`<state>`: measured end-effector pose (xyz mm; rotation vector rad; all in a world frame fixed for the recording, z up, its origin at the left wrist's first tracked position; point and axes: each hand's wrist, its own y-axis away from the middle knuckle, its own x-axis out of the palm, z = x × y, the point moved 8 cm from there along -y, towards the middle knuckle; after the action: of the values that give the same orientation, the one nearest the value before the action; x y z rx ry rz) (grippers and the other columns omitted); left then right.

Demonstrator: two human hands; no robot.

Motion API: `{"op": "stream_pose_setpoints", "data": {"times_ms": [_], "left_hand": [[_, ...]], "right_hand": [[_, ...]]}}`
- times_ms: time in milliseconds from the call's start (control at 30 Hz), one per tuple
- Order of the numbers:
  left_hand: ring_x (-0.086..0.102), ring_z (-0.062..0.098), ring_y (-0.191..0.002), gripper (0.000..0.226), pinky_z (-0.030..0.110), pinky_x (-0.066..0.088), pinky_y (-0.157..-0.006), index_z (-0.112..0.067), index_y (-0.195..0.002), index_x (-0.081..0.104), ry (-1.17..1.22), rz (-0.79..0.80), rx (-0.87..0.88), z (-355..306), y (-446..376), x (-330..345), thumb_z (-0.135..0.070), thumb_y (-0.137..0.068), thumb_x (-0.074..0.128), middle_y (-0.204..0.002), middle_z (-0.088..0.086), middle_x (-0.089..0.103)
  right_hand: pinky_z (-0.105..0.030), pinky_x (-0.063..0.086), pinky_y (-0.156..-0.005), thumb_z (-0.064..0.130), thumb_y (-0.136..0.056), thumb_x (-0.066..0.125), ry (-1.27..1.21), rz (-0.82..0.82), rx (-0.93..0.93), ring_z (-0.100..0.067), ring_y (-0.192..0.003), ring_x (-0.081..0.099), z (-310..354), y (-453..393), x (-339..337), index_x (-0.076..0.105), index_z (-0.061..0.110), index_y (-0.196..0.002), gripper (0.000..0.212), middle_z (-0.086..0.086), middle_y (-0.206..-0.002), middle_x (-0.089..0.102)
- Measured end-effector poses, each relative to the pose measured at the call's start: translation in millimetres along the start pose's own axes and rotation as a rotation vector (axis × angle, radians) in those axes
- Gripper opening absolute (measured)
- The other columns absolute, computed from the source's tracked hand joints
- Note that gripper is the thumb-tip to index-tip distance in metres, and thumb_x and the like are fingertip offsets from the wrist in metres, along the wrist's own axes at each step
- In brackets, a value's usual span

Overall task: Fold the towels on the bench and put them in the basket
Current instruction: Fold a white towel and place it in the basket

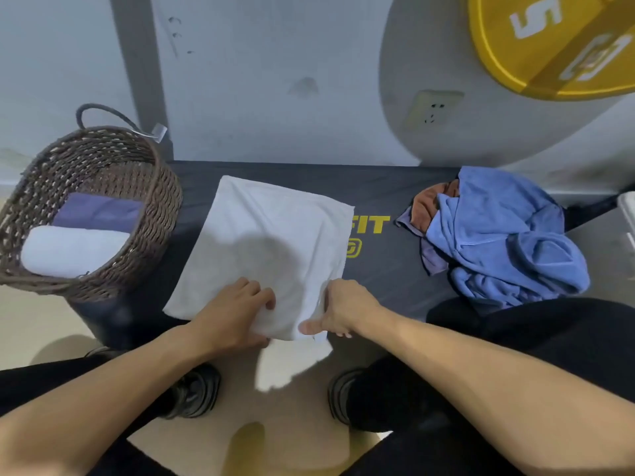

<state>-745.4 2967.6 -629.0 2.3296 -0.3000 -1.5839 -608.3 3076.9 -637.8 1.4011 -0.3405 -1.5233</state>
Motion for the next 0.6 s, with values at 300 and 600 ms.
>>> {"op": "stream_pose_setpoints", "data": {"times_ms": [300,600], "left_hand": [[0.040,0.012,-0.088,0.039,0.026,0.037,-0.074,-0.029,-0.104,0.056,0.164,0.125,-0.099,16,-16,0,-0.040,-0.073,0.076,-0.088,-0.009,0.048],[0.052,0.018,-0.085,0.025,0.035,0.046,-0.072,-0.026,-0.093,0.059,0.189,0.099,-0.100,15,-20,-3,-0.039,-0.077,0.074,-0.078,-0.010,0.054]], "right_hand": [[-0.028,0.036,-0.047,0.015,-0.071,0.074,-0.044,-0.081,-0.057,-0.018,-0.055,0.050,3,6,-15,0.044,0.015,-0.069,0.030,-0.003,-0.062,0.056],[-0.023,0.054,-0.071,-0.005,-0.068,0.079,-0.694,-0.309,-0.283,-0.007,-0.068,0.063,-7,15,-54,0.065,0.017,-0.086,0.032,0.000,-0.083,0.068]]}}
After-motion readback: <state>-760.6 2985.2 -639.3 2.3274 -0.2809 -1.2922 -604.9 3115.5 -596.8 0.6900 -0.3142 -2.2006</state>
